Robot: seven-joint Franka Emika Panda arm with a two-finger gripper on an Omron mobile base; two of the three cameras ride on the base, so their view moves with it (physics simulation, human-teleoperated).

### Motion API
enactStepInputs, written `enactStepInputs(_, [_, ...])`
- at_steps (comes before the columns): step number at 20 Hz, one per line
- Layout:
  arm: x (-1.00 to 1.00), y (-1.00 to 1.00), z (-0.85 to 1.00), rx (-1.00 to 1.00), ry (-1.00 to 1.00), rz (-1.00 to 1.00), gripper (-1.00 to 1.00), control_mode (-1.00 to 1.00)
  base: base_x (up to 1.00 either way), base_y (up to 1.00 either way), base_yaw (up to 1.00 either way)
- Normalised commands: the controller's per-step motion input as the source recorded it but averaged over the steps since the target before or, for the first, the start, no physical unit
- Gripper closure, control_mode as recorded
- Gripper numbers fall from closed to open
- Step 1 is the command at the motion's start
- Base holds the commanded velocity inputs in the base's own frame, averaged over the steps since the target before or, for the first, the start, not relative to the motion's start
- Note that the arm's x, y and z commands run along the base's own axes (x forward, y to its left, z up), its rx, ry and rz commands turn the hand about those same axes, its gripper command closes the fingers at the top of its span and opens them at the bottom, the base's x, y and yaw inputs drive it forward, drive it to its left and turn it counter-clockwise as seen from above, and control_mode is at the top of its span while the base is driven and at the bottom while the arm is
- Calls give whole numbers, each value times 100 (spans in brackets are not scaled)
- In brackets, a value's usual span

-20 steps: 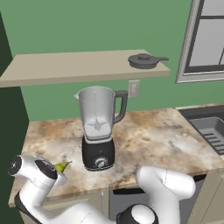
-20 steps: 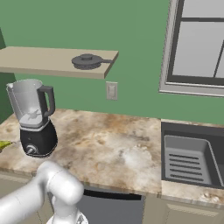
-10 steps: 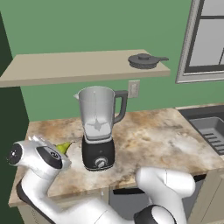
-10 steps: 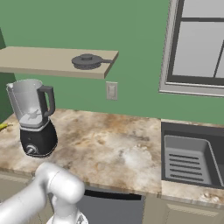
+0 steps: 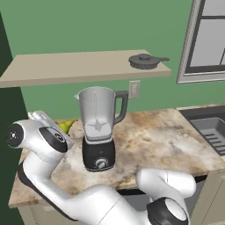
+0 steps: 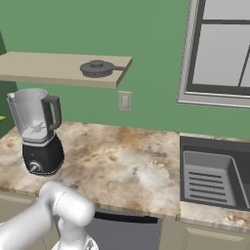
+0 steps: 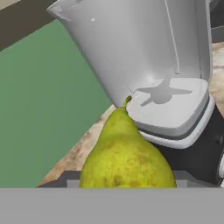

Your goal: Open the blender lid, put the pear in the blender, close the lid, and start the blender.

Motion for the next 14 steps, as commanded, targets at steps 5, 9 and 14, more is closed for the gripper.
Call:
enactStepInputs(5, [8,-17,100,9,-1,-2,100,-100,0,0,0])
enactStepInputs(9, [18,-28,96,11,0,0,100,-100,0,0,0])
enactStepInputs(14, [47,-75,57,16,2,0,100,-100,0,0,0])
